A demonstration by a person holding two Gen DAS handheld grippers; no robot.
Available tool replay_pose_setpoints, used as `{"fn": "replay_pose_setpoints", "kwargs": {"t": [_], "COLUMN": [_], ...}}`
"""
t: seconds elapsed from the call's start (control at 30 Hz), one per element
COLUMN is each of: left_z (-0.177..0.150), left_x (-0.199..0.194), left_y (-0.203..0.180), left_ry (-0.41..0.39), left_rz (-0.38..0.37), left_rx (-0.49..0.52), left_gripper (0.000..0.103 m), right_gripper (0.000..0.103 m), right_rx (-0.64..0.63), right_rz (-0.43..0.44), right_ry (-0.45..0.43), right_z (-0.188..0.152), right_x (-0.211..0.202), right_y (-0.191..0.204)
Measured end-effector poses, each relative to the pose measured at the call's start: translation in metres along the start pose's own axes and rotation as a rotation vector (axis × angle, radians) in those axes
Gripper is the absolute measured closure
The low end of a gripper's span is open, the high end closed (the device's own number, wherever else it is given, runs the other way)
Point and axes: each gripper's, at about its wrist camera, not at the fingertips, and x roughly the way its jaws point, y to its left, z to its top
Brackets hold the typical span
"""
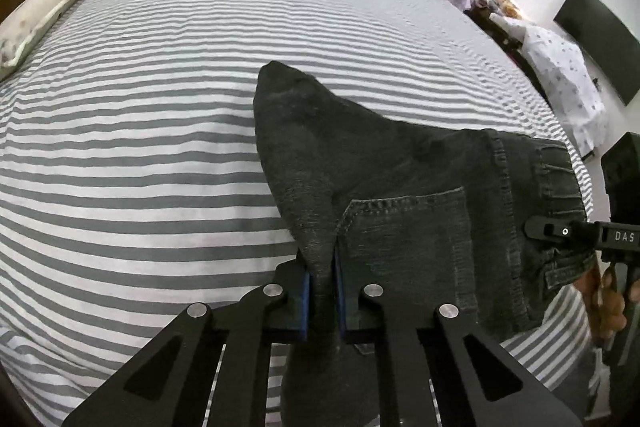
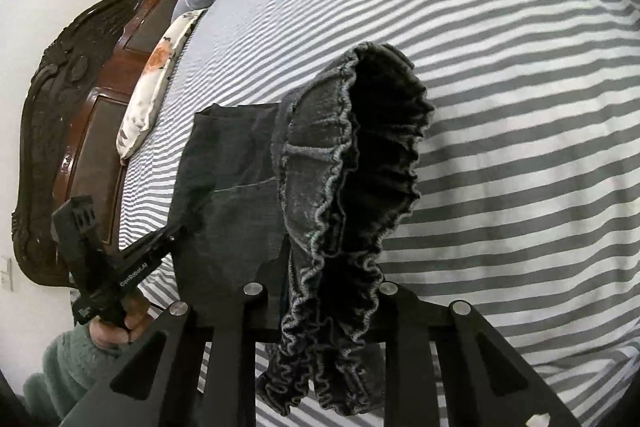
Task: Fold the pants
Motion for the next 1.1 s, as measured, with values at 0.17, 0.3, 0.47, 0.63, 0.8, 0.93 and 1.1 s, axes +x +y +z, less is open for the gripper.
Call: {"fn": "replay_pose_setpoints", "kwargs": {"t": [0.17, 0.3, 0.47, 0.63, 0.8, 0.93, 1.1], "left_z": [0.001, 0.007, 0.011, 0.028, 0.049, 0.066, 0.080], "left_x": [-0.008, -0.010, -0.021, -0.034, -0.045, -0.054, -0.056], "left_y": [0.009, 0.008, 0.016, 0.026, 0.041, 0.060, 0.085], "left_ry": [-0.018, -0.036, -0.067, -0.107, -0.144, -0.172, -0.181], "left_rz": [-0.035, -0.055, -0.079, -0.069, -0.030, 0.008, 0.049], "left_rx": [-0.016, -0.032, -0.065, -0.082, -0.082, -0.081, -0.089], "left_gripper": [0.094, 0.094, 0.094, 0.094, 0.094, 0.094, 0.094], "right_gripper": [0.083, 0.083, 0.083, 0.083, 0.083, 0.083, 0.083], "right_rx": [-0.024, -0.026, -0.024, -0.046, -0.067, -0.082, -0.098], "right_rz": [0.005, 0.017, 0.039, 0.067, 0.098, 0.113, 0.123], "right_ry": [-0.004, -0.009, -0.019, -0.033, -0.036, -0.028, -0.008], "right_z": [0.000, 0.001, 0.008, 0.026, 0.055, 0.080, 0.110], "right_x": [-0.010, -0.019, -0.024, -0.026, -0.014, 0.003, 0.032], "right_y": [0.015, 0.024, 0.034, 0.050, 0.071, 0.088, 0.107]}}
